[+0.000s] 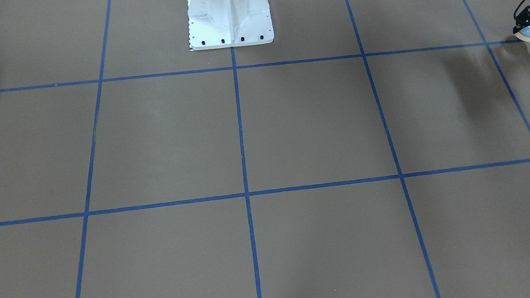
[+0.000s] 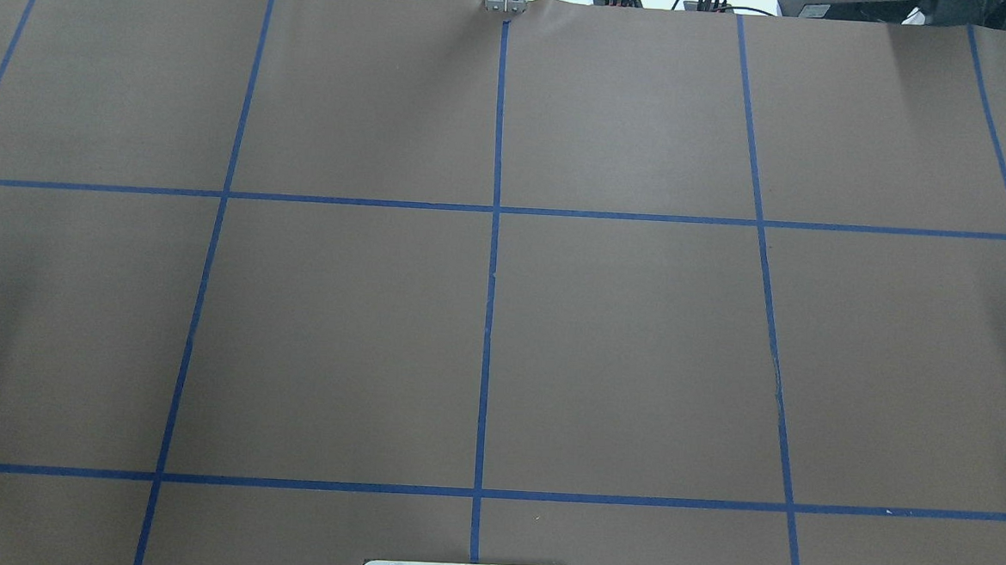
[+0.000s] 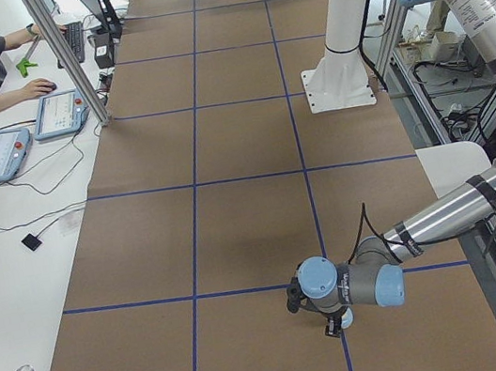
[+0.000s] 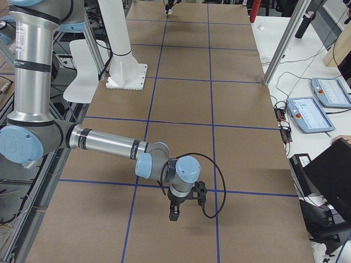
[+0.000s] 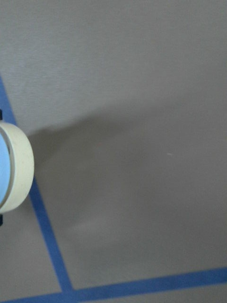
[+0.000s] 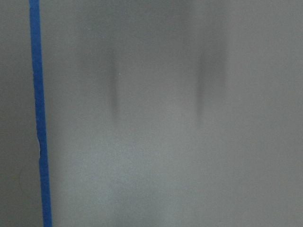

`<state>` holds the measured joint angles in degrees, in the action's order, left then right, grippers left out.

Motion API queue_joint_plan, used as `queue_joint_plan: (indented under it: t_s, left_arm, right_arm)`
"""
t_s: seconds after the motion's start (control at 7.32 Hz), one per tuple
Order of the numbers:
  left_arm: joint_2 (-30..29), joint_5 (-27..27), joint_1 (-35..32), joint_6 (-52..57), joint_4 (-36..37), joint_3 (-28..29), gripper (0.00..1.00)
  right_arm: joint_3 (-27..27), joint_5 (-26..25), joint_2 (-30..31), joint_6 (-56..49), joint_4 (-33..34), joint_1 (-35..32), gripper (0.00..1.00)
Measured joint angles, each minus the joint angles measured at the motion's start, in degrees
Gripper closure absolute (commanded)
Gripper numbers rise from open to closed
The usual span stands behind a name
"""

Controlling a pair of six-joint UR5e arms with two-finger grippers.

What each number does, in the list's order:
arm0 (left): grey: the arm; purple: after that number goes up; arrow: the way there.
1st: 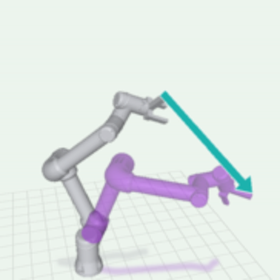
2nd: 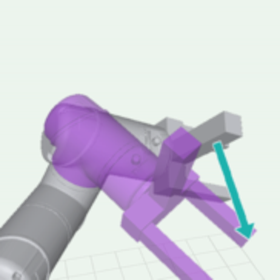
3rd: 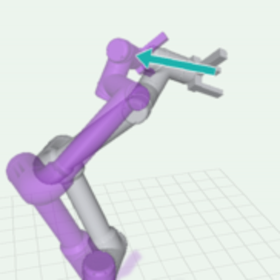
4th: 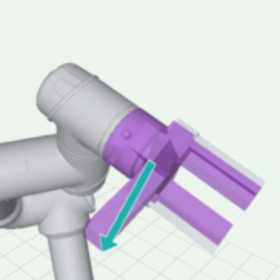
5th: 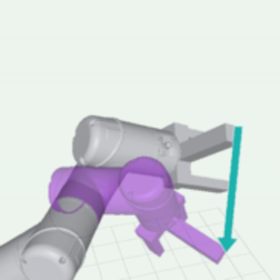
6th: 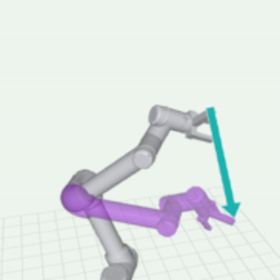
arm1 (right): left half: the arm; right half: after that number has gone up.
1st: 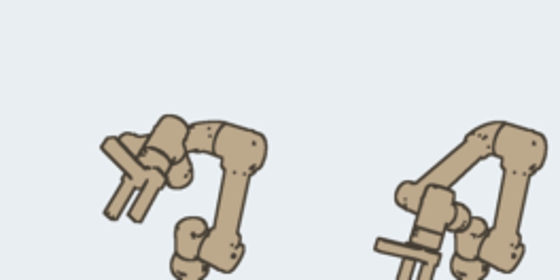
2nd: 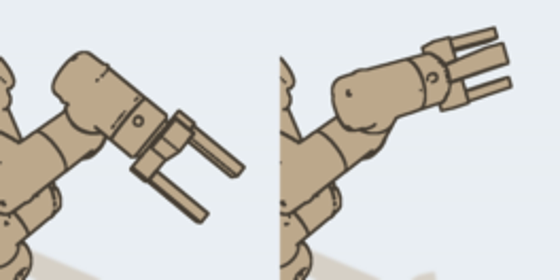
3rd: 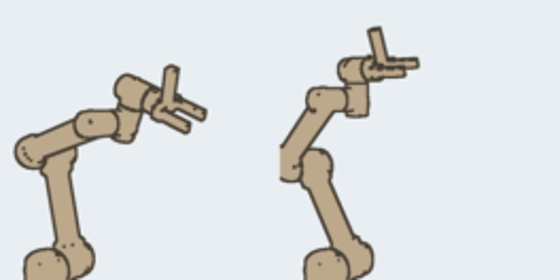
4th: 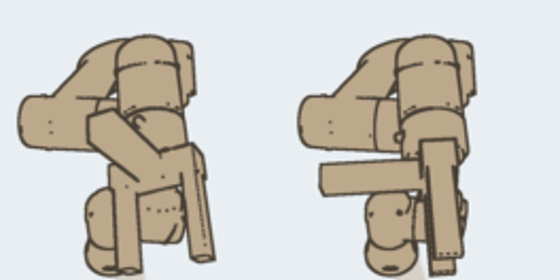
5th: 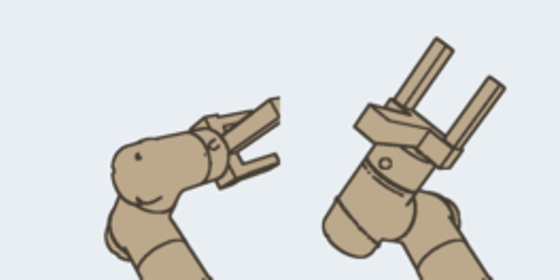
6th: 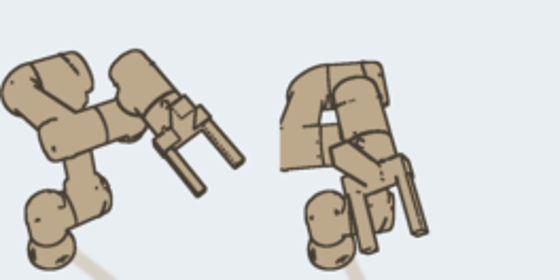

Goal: Place and press bell with both arms

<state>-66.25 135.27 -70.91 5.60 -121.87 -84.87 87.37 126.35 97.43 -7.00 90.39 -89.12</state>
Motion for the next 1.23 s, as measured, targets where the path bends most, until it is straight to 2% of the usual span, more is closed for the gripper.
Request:
queue_joint_plan:
  t_s: [0.41, 0.55, 1.23]
  left_arm:
    - [-12.2, -0.3, -1.2, -0.2, 3.2, -0.5, 0.95]
    - [-17.1, -0.4, -1.2, -0.3, 6.4, -1.0, 0.95]
    - [-44.6, -5.4, 1.5, -1.8, 32.1, -2.0, 0.95]
  right_arm:
    - [0.9, 0.1, -0.2, 0.1, 0.0, 0.0, 0.0]
    - [1.9, 0.1, -0.2, 0.2, 0.0, 0.0, 0.0]
    - [6.2, -0.1, -0.4, 0.6, 0.1, -0.2, 0.0]
